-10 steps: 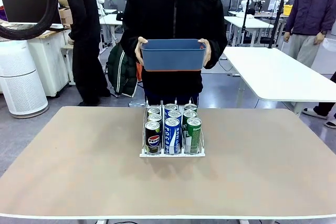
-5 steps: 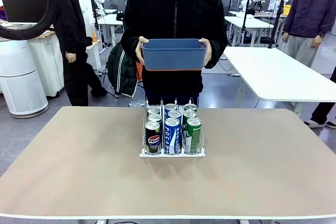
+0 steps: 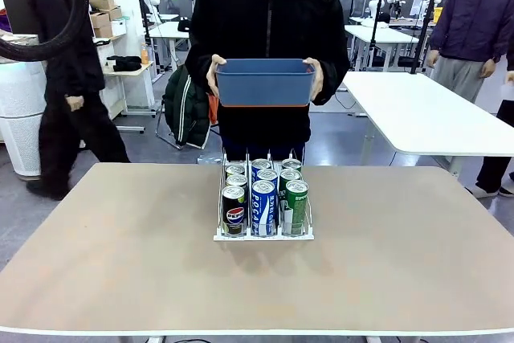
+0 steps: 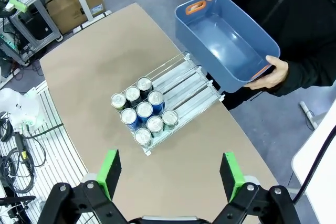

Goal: Fill the beverage cans into the dispenser.
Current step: Place the picked Sprite in the line of the Automatic Can Dispenser with the same cans.

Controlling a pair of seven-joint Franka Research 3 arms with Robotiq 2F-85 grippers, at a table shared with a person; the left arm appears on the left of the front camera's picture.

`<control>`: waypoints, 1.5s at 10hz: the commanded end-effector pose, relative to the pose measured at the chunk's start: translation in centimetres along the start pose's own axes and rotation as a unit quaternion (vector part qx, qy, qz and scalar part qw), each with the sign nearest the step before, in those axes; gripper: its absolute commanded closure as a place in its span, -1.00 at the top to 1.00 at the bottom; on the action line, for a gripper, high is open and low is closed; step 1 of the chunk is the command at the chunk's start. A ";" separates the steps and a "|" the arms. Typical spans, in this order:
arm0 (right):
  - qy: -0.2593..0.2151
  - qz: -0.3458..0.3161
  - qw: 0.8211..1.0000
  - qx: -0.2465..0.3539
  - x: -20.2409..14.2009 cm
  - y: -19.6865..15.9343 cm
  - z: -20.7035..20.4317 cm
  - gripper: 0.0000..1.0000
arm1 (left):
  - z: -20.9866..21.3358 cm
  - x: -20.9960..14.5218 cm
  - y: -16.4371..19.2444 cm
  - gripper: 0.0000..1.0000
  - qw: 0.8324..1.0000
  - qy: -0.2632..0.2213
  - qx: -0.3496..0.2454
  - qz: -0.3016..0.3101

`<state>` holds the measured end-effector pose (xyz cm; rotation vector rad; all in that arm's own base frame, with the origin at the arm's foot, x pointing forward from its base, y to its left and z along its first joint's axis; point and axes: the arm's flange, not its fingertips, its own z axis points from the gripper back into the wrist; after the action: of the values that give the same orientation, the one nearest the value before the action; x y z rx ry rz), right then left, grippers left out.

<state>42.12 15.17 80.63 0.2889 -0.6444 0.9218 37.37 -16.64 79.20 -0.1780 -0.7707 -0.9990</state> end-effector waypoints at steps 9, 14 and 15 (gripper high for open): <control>-0.001 0.002 1.000 0.004 0.0 0.4 0.0 1.00 | 0.0 0.0 0.0 0.99 1.000 -0.004 -0.004 0.003; -0.001 0.002 1.000 0.004 0.0 0.4 0.0 1.00 | 0.0 0.0 0.0 0.99 1.000 -0.004 -0.004 0.003; -0.001 0.002 1.000 0.004 0.0 0.4 0.0 1.00 | 0.0 0.0 0.0 0.99 1.000 -0.004 -0.004 0.003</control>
<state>41.90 15.47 80.59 0.3119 -0.6461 0.9306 37.37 -16.64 79.20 -0.1780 -0.7708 -0.9990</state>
